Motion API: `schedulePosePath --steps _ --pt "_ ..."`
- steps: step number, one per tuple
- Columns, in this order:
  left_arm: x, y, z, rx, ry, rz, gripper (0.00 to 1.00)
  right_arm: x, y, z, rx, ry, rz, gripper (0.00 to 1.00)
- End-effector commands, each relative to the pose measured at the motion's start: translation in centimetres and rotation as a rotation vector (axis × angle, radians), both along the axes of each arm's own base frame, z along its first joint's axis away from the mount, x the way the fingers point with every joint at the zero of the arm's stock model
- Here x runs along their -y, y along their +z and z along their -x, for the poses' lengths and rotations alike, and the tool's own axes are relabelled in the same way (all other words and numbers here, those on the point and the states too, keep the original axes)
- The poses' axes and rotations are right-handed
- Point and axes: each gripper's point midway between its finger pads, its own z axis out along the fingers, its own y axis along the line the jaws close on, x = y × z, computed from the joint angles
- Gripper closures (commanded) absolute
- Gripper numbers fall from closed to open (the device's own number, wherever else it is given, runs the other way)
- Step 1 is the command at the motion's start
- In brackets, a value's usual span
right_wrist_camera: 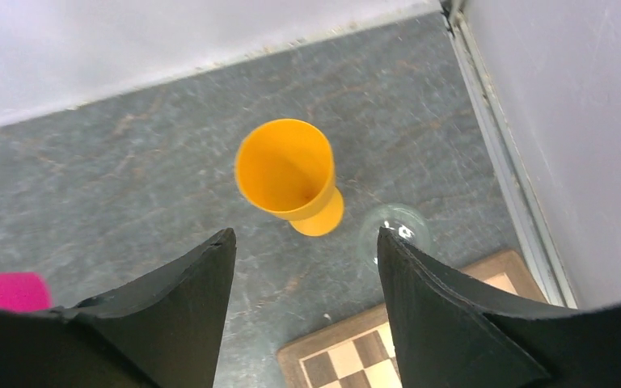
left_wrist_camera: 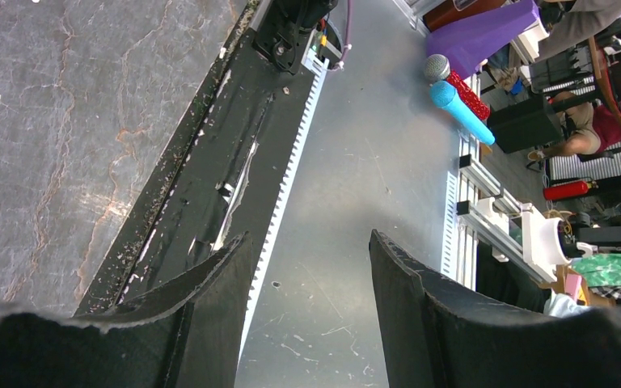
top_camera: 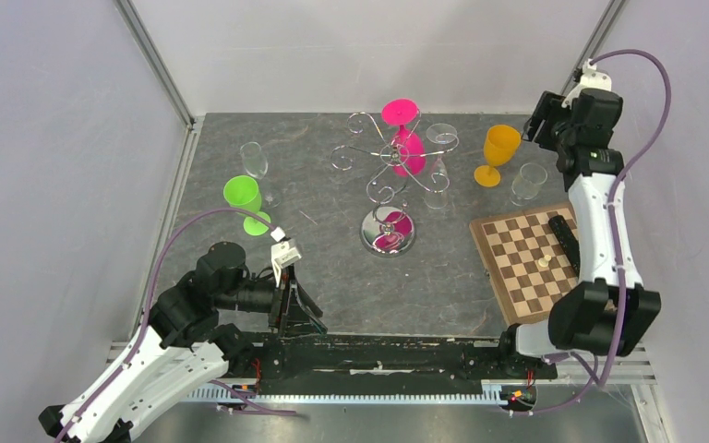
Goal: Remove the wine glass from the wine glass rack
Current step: Place the wine glass at the center of the board.
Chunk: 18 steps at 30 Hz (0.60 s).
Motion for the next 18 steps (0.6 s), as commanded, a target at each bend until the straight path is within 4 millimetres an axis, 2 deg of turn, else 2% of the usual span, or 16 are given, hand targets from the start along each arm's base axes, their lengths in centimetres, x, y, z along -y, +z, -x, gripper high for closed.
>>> schedulePosePath --steps 1,11,15,18 --pt "0.3 0.2 -0.4 -0.016 0.017 0.006 0.39 -3.1 3.9 0.9 0.146 0.127 -0.081 0.32" --pt "0.3 -0.1 -0.9 -0.029 0.047 -0.013 0.39 -10.9 7.8 2.8 0.284 0.433 -0.313 0.29" --pt "0.2 -0.1 -1.1 -0.023 0.063 -0.014 0.39 -14.4 9.8 3.2 0.304 0.568 -0.356 0.29" --pt "0.2 -0.1 -1.2 -0.021 0.073 -0.019 0.39 -16.1 11.3 3.5 0.328 0.632 -0.378 0.29"
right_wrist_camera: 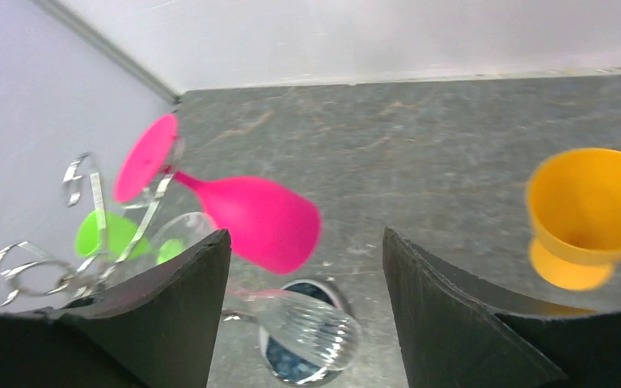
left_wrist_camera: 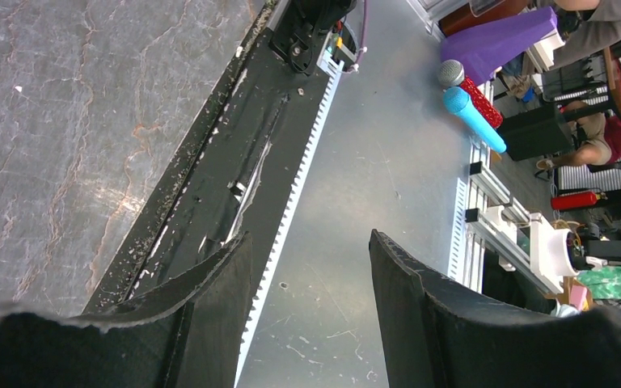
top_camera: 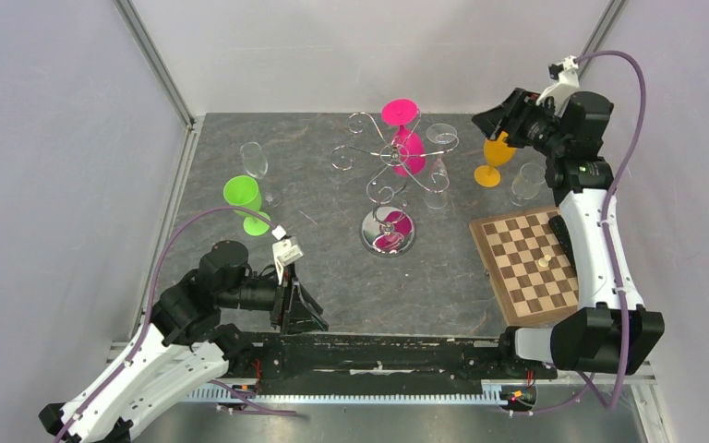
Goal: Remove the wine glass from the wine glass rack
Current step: Place the wine glass at the center of the board, then pick up the wine glass from the wine rack.
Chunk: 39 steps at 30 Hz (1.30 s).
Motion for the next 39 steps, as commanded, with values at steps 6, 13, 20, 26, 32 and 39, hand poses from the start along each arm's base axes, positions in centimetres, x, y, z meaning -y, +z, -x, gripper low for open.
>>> schedulePosePath --steps 6,13,20,26,32,39 --pt "0.0 0.2 -0.9 -0.017 0.062 -0.002 0.39 -5.9 5.4 0.9 0.112 0.248 -0.140 0.29" --pt "0.0 0.2 -1.0 -0.019 0.072 -0.006 0.39 -7.6 4.0 0.5 0.063 0.296 -0.169 0.30" --pt "0.0 0.2 -1.0 -0.017 0.072 -0.007 0.38 -9.9 3.4 0.9 0.041 0.361 -0.192 0.31" --pt "0.0 0.2 -1.0 -0.015 0.070 -0.005 0.39 -10.6 3.2 1.2 0.028 0.385 -0.217 0.34" --pt "0.0 0.2 -1.0 -0.014 0.069 -0.005 0.39 -10.7 3.1 1.3 0.030 0.384 -0.211 0.35" --pt "0.0 0.2 -1.0 -0.012 0.071 -0.004 0.38 -9.5 2.3 0.7 0.027 0.296 -0.165 0.34"
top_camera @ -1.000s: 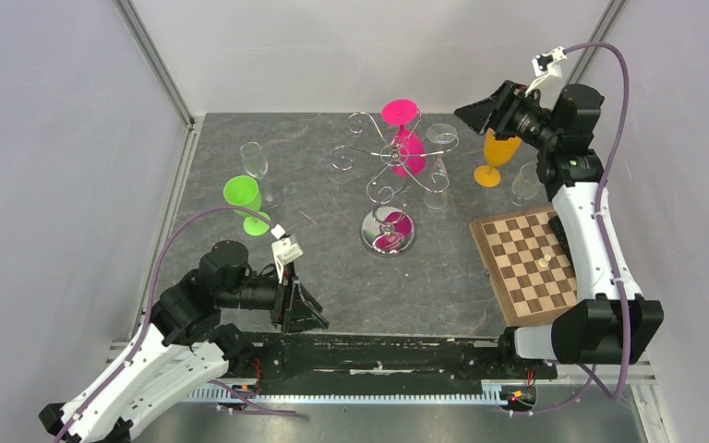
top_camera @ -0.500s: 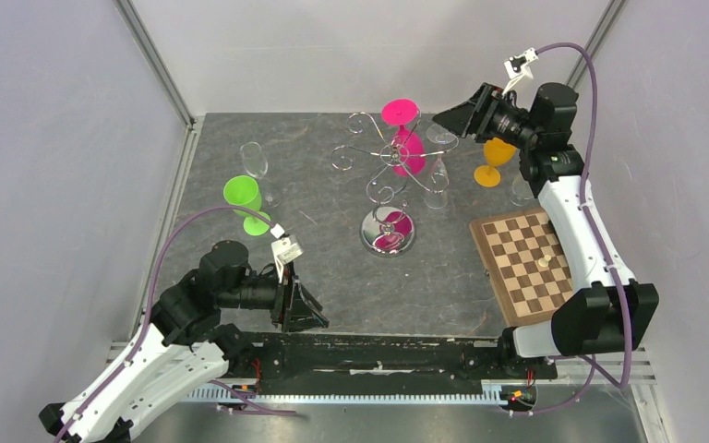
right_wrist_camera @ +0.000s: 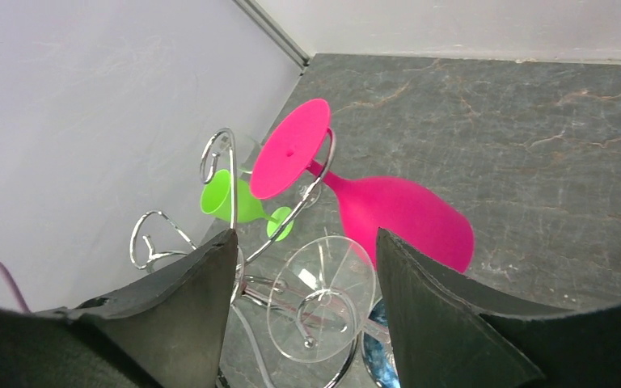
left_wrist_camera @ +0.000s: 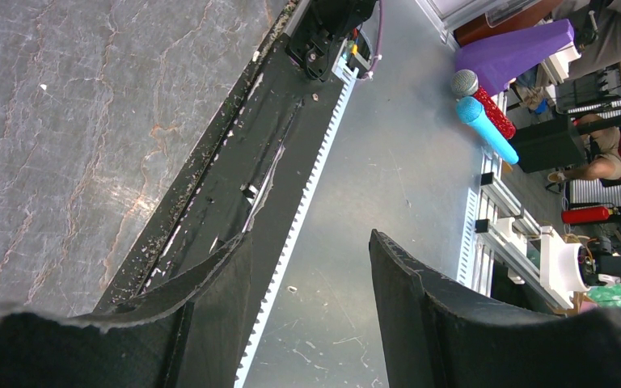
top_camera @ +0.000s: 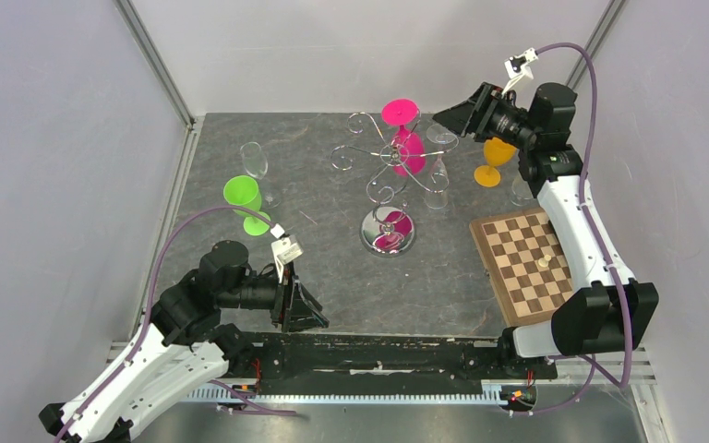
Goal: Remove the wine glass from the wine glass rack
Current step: Pick up the wine glass from the wine rack.
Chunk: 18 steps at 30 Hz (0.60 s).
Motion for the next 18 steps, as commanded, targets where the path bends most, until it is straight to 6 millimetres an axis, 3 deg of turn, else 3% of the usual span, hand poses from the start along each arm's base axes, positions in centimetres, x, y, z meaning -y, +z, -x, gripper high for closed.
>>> schedulePosePath --steps 1,10,18 --pt "0.1 0.6 -0.2 -0.019 0.028 0.015 0.38 0.7 0.3 -0.2 0.038 -0.054 0.033 0.34" --pt "0.1 0.4 -0.2 -0.023 0.024 0.010 0.39 0.2 -0.5 0.2 0.018 -0.013 0.036 0.35" --pt "0.2 0.4 -0.2 -0.024 0.020 0.009 0.39 -0.4 -0.1 1.3 0.030 0.044 0.034 0.38"
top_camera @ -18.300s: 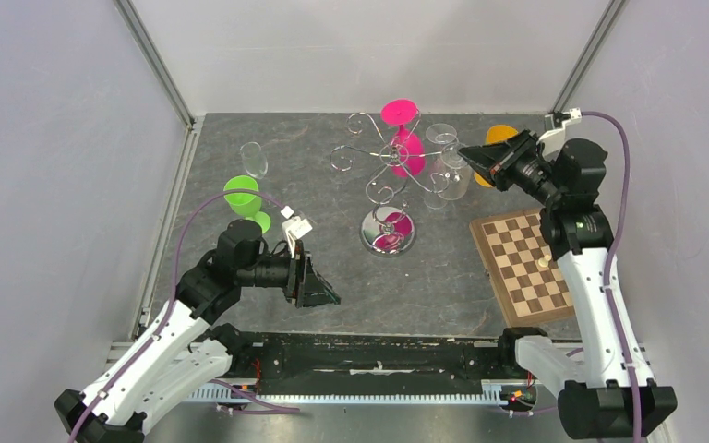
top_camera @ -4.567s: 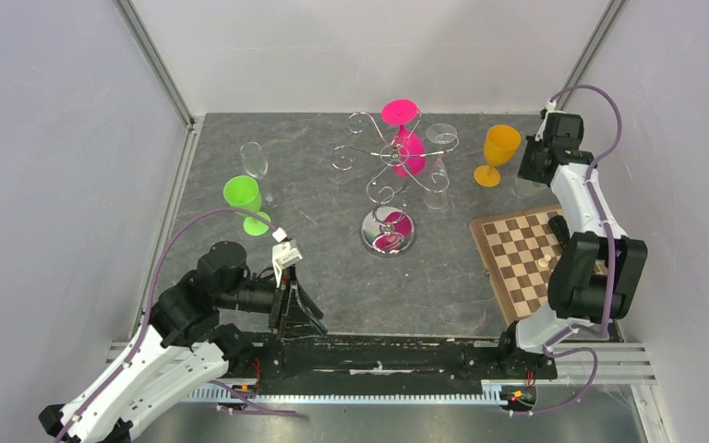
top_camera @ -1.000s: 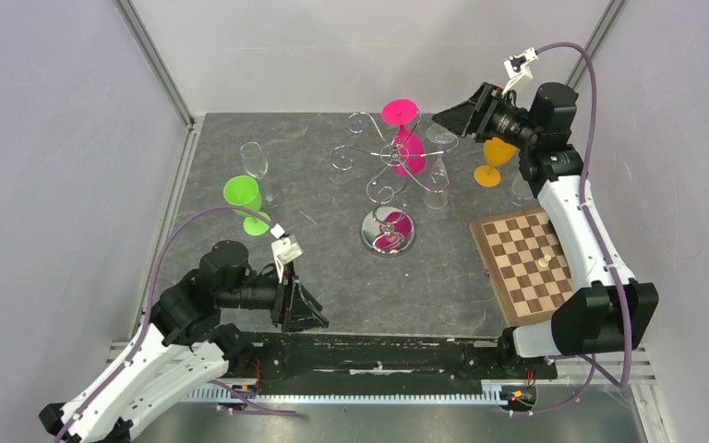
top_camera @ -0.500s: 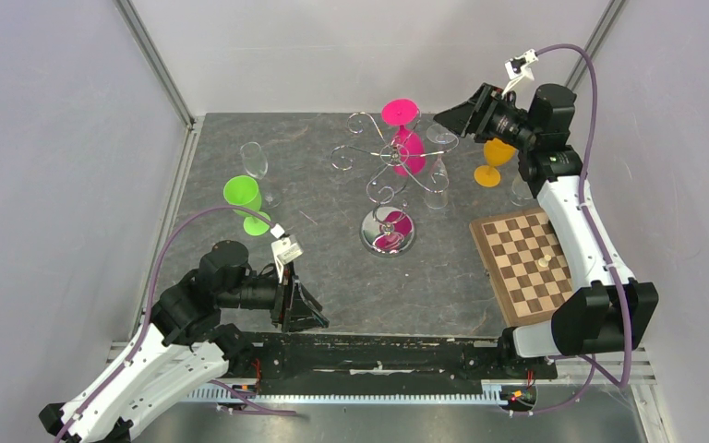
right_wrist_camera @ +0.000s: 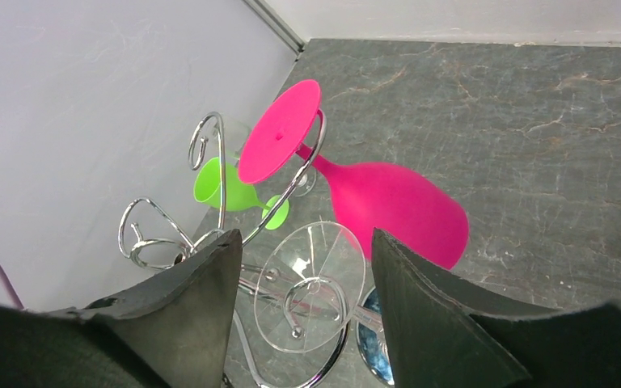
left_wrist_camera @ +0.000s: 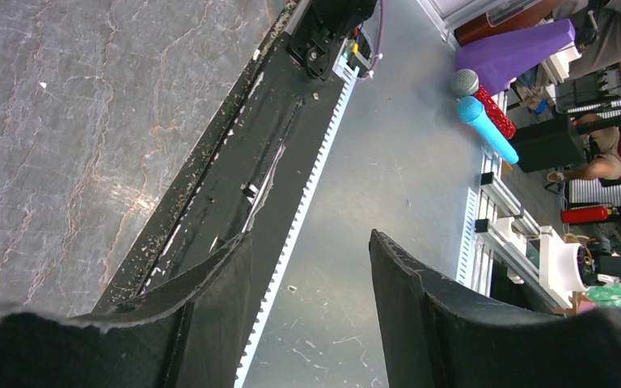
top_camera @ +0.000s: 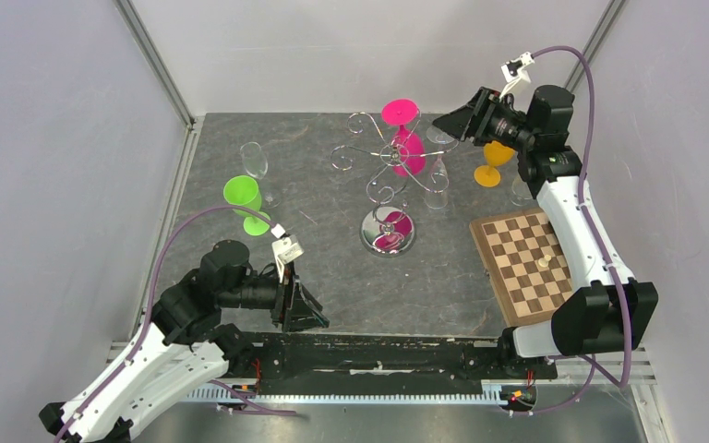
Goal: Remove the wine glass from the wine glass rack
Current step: Pick up the wine glass from the wine rack.
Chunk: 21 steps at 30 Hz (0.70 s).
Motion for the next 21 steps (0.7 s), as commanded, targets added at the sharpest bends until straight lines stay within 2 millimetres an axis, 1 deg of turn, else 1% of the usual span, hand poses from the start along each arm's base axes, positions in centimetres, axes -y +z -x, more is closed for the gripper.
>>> schedulePosePath --steps 1,12,21 --pt "0.2 0.5 -0.2 -0.021 0.019 0.012 0.39 -0.6 1.2 1.3 0.051 0.055 0.006 0.39" --pt "0.1 0.5 -0.2 -0.021 0.021 0.012 0.39 -0.6 2.2 2.1 0.093 0.065 0.016 0.46" --pt "0.1 0.6 -0.2 -0.017 0.026 0.018 0.39 -0.7 2.4 2.7 0.100 0.075 0.013 0.51"
